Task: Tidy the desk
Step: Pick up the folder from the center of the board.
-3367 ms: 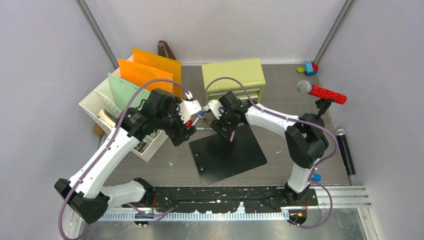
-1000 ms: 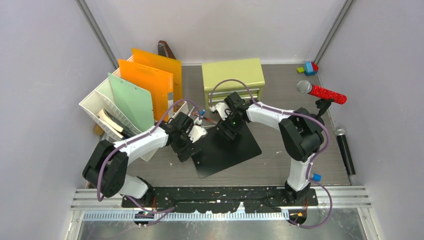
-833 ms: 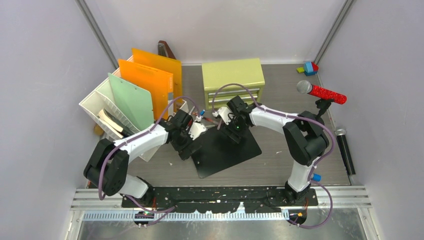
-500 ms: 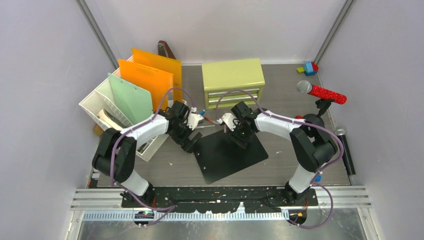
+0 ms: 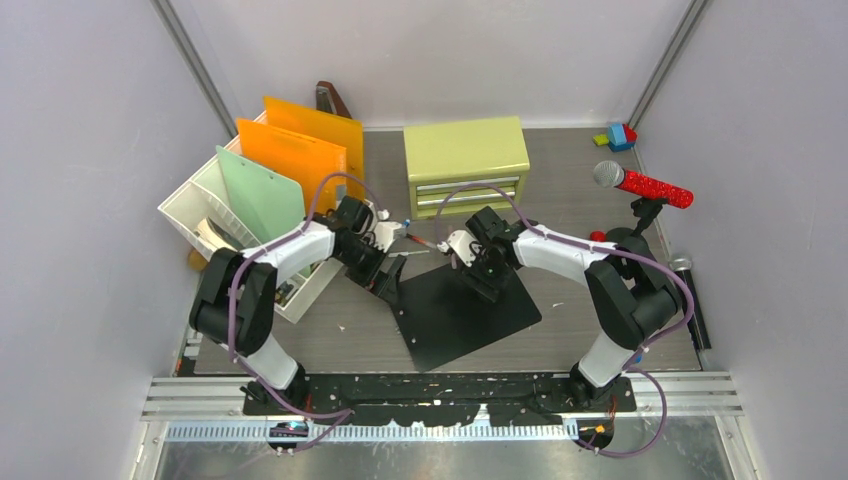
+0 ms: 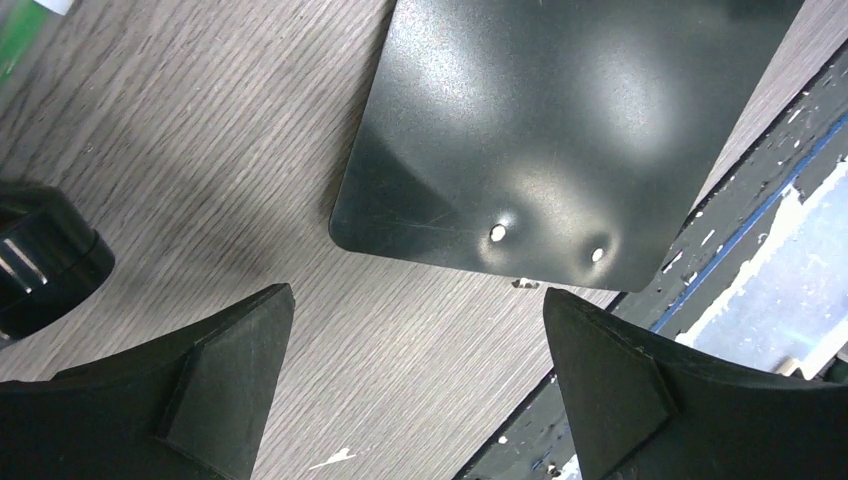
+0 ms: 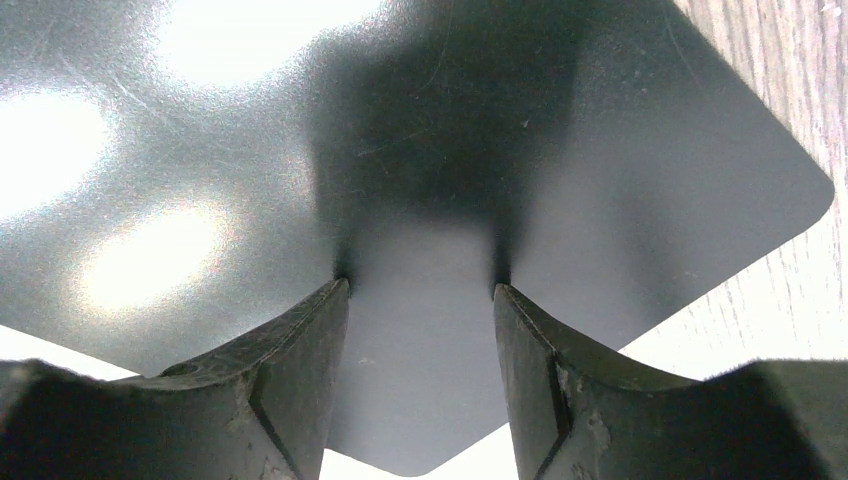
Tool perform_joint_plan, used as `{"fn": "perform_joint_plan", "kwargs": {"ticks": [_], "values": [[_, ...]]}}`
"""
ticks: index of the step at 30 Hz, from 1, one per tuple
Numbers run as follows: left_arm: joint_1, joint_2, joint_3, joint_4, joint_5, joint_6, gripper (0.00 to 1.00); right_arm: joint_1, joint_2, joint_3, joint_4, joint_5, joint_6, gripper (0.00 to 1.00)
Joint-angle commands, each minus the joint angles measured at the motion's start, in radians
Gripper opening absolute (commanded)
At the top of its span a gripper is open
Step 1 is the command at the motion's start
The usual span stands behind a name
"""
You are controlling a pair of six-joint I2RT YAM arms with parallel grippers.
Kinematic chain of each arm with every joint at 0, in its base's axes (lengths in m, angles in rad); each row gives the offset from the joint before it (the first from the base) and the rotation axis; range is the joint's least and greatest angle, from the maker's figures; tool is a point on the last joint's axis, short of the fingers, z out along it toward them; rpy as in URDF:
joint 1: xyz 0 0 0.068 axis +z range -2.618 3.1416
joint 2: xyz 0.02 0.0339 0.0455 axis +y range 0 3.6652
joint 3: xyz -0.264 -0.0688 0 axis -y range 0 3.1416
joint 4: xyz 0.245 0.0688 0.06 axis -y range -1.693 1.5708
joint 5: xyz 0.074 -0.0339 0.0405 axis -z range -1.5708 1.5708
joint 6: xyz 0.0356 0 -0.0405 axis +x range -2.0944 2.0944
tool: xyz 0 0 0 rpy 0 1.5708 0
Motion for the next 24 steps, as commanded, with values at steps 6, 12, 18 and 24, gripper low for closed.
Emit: {"fn": "perform_joint_plan", "kwargs": {"ticks": [6,12,18,24], "values": [[-0.008,0.106,0.063,0.030,0.065,-0.056,1.00,0.010,0.020,-0.016,-0.062,0.020,0.001,0.60],[-0.035,0.144,0.084,0.025,0.114,-0.071,0.93,0.010,0.008,-0.016,-0.058,0.018,0.006,0.60],[-0.050,0.169,0.075,0.014,0.188,-0.066,0.84,0.010,-0.001,-0.023,-0.048,0.017,0.010,0.60],[-0.046,0.201,0.107,-0.034,0.255,-0.054,0.74,0.010,0.014,-0.036,-0.036,0.011,0.021,0.57]]}}
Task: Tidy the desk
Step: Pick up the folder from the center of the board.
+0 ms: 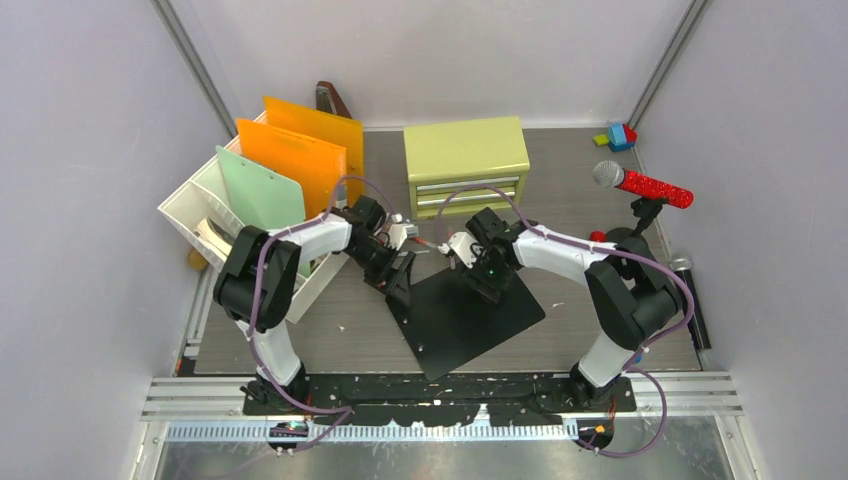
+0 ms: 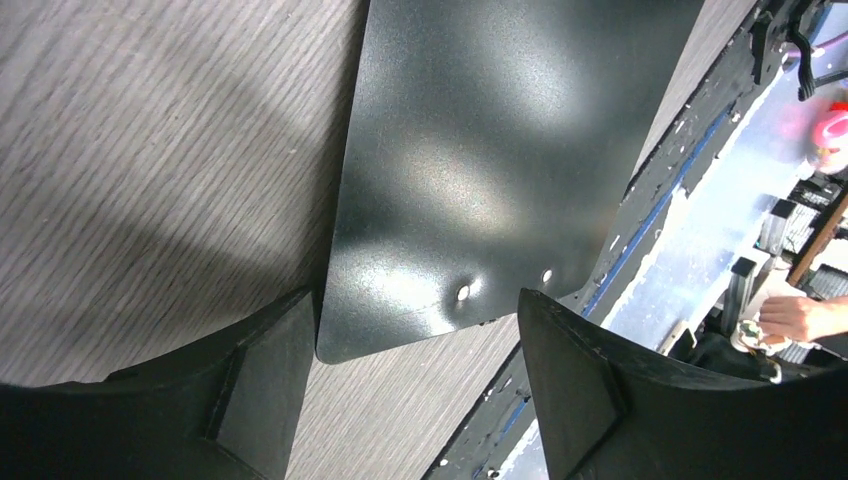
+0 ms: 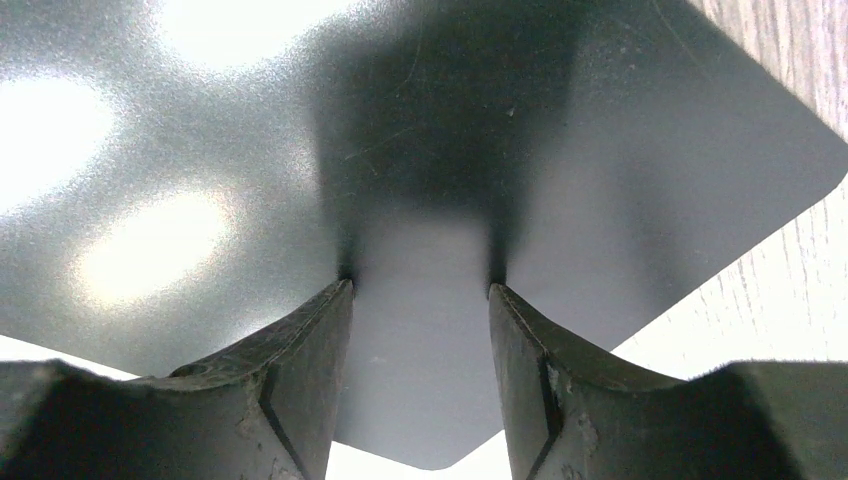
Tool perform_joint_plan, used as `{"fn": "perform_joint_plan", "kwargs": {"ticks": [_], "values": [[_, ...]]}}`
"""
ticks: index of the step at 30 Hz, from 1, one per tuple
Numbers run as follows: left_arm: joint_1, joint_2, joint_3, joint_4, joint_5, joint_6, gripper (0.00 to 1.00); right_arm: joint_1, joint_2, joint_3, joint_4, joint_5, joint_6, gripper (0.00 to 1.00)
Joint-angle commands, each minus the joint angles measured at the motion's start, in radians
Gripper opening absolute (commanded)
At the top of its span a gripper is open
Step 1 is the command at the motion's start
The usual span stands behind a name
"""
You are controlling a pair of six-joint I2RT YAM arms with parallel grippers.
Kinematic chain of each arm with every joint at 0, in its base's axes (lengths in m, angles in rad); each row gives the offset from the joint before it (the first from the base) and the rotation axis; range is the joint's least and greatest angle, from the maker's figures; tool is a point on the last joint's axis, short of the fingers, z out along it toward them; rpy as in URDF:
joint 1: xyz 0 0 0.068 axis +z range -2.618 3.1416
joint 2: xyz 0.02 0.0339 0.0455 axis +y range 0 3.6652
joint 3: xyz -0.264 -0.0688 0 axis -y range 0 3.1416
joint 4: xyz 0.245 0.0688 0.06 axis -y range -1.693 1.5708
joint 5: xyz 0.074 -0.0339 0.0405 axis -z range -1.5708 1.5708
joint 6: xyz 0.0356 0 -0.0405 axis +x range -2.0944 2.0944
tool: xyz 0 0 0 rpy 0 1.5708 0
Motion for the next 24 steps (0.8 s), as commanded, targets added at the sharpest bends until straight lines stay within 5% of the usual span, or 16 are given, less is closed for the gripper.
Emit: {"fn": "perform_joint_plan", "kwargs": {"ticks": [1,16,24], "values": [[-0.005,0.037,0.027,-0.047,0.100,0.009,0.73,0.005,0.018,-0.037,-0.012,0.009,0.016,0.57],[0.006,0.079,0.082,-0.207,0.333,0.118,0.58,0.006,0.079,-0.038,0.039,0.059,0.054,0.49],[-0.073,0.079,0.078,-0.185,0.294,0.127,0.58,0.006,0.080,-0.031,0.040,0.055,0.057,0.49]]}}
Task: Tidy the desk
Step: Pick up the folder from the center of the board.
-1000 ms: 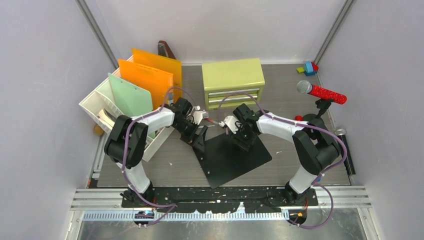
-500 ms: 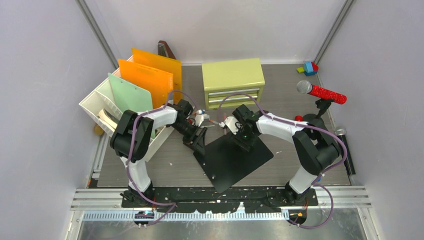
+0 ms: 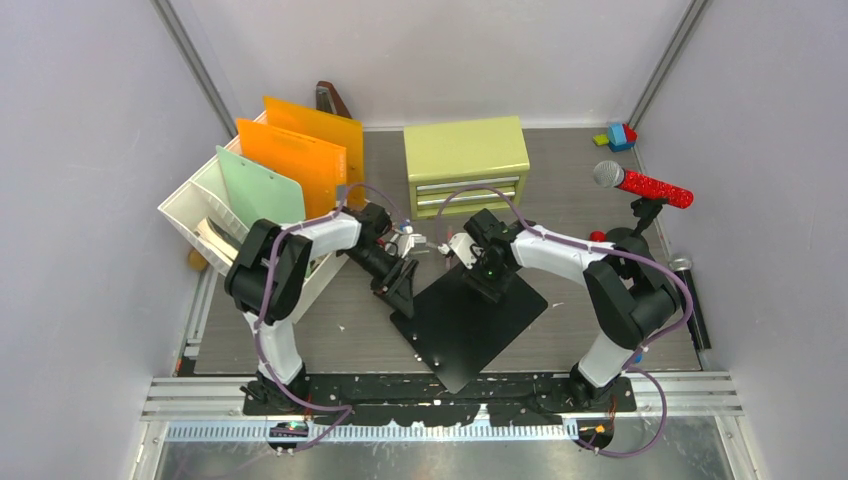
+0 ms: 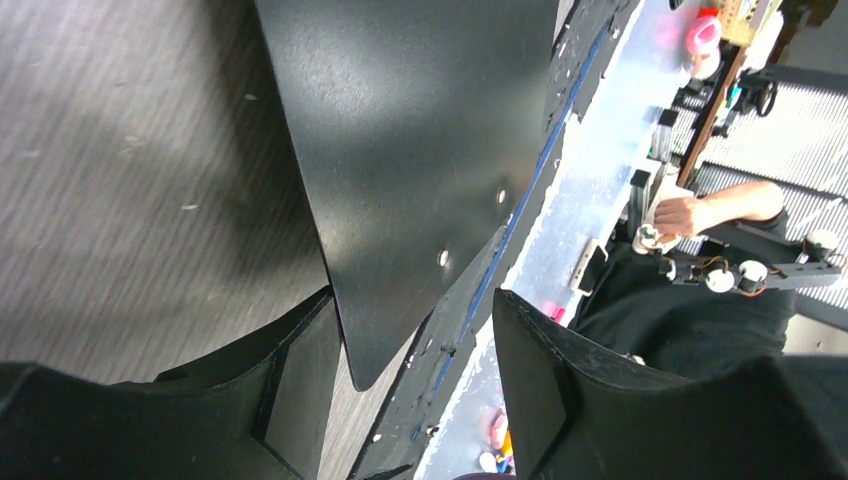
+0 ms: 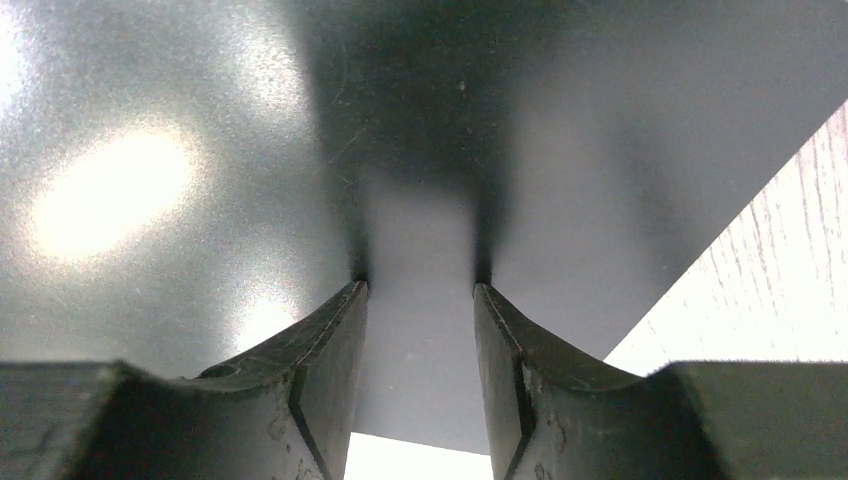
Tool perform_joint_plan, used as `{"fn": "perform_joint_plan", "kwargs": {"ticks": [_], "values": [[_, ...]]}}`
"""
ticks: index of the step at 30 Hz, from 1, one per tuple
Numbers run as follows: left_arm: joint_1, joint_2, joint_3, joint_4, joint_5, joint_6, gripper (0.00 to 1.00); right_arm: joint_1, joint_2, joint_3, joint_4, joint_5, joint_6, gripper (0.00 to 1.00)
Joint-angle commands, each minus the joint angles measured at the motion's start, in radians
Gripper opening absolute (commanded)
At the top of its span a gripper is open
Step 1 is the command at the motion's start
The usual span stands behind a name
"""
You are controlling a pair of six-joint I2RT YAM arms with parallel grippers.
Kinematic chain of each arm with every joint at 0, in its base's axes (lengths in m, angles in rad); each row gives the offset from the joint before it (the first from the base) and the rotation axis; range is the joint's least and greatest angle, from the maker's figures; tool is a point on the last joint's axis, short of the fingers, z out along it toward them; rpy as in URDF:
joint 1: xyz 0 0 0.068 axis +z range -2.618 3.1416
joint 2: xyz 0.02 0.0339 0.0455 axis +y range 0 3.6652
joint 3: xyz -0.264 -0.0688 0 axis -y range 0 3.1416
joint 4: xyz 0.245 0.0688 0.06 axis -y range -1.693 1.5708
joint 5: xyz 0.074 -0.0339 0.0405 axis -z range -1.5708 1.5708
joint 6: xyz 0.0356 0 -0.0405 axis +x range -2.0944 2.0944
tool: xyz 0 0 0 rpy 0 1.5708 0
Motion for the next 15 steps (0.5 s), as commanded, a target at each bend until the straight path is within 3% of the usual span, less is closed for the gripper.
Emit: {"fn": "perform_joint_plan", "kwargs": {"ticks": [1,4,8,15], "values": [[-0.066,0.001,0.030,-0.008,0.059,0.018,0.57,0.003,0.067,-0.037,0.061,0.029,0.011,0.48],[-0.093,0.001,0.032,-0.001,0.033,0.016,0.55,0.003,0.065,-0.038,0.061,0.030,0.010,0.48],[-0.103,0.006,0.033,0.006,0.016,0.013,0.43,0.004,0.063,-0.037,0.062,0.030,0.007,0.48],[-0.108,0.032,0.046,-0.001,0.026,0.018,0.10,0.004,0.047,-0.033,0.057,0.031,0.005,0.48]]}}
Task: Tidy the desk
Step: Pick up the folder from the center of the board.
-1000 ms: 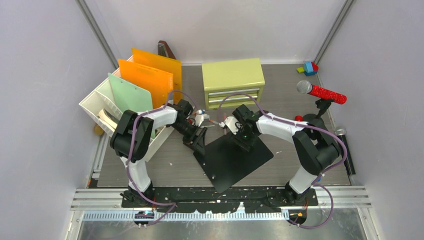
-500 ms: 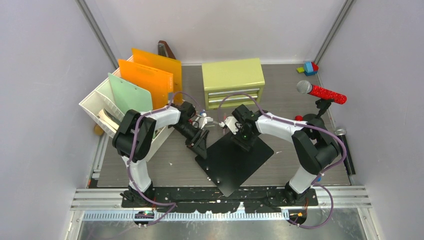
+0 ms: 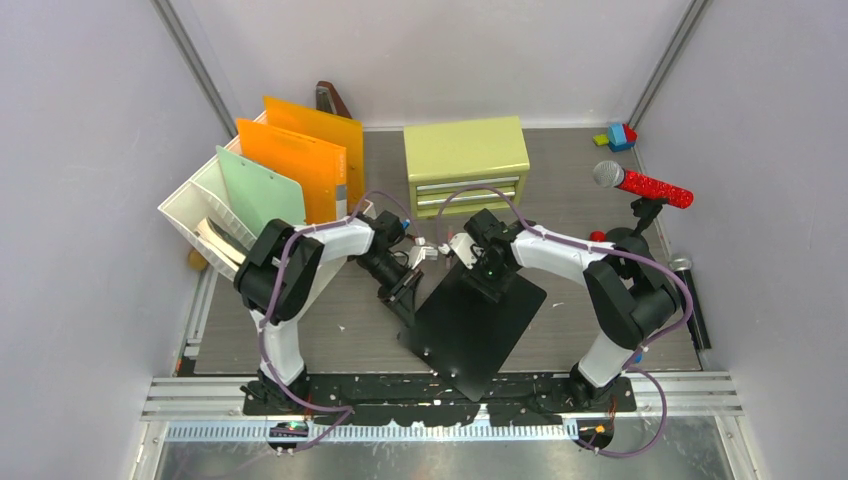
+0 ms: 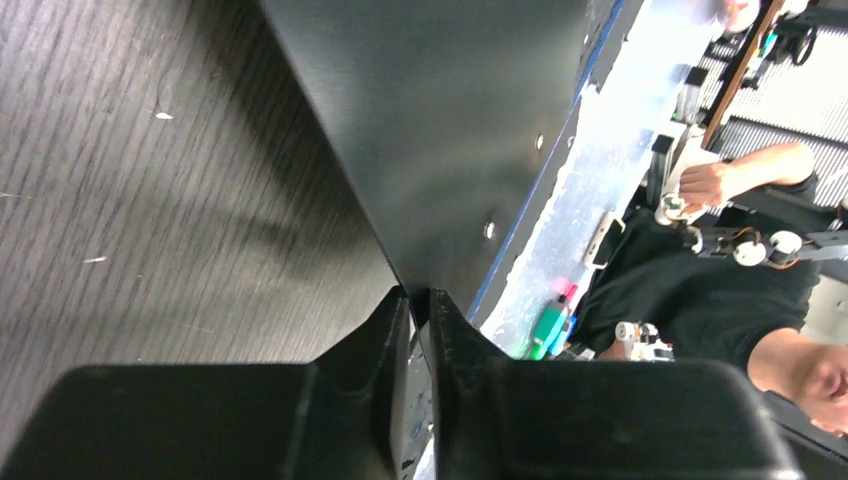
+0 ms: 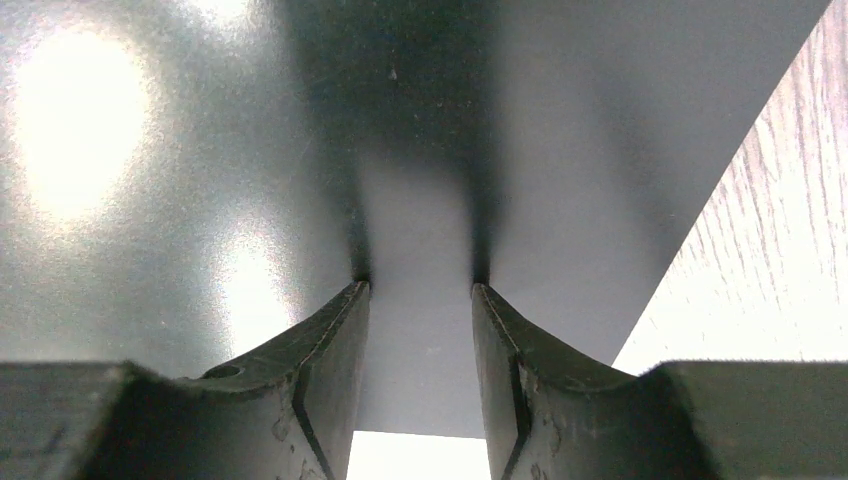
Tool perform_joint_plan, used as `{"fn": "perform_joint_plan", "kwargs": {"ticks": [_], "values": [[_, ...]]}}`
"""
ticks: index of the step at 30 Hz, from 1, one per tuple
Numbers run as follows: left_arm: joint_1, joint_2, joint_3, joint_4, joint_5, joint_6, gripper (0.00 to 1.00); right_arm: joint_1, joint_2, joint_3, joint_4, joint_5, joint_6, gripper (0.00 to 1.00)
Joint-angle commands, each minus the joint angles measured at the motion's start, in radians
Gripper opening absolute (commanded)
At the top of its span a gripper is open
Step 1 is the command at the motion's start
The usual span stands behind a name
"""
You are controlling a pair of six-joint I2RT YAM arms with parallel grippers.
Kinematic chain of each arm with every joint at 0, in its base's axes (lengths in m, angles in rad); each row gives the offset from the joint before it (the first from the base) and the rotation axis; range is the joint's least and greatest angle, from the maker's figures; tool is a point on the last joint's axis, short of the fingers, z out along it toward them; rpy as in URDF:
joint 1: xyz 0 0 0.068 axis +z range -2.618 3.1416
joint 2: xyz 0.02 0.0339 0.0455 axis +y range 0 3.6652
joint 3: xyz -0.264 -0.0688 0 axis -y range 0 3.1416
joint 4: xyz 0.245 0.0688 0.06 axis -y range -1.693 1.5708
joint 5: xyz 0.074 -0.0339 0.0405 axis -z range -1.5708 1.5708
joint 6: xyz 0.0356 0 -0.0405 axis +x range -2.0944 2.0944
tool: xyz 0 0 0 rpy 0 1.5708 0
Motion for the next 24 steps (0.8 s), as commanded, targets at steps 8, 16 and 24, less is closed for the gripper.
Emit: {"fn": "perform_joint_plan", "kwargs": {"ticks": [8,16,24], "values": [[-0.011,0.005,0.068,-0.035,0.054,0.028,0.00,0.003,-0.048,-0.009,0.023,0.013,-0.013,0.57],[-0.009,-0.012,0.109,-0.149,0.036,0.059,0.00,0.004,-0.267,0.058,-0.110,-0.078,-0.082,0.71],[-0.010,-0.085,0.205,-0.307,0.013,0.114,0.00,0.003,-0.448,0.127,-0.211,-0.132,-0.155,0.75]]}}
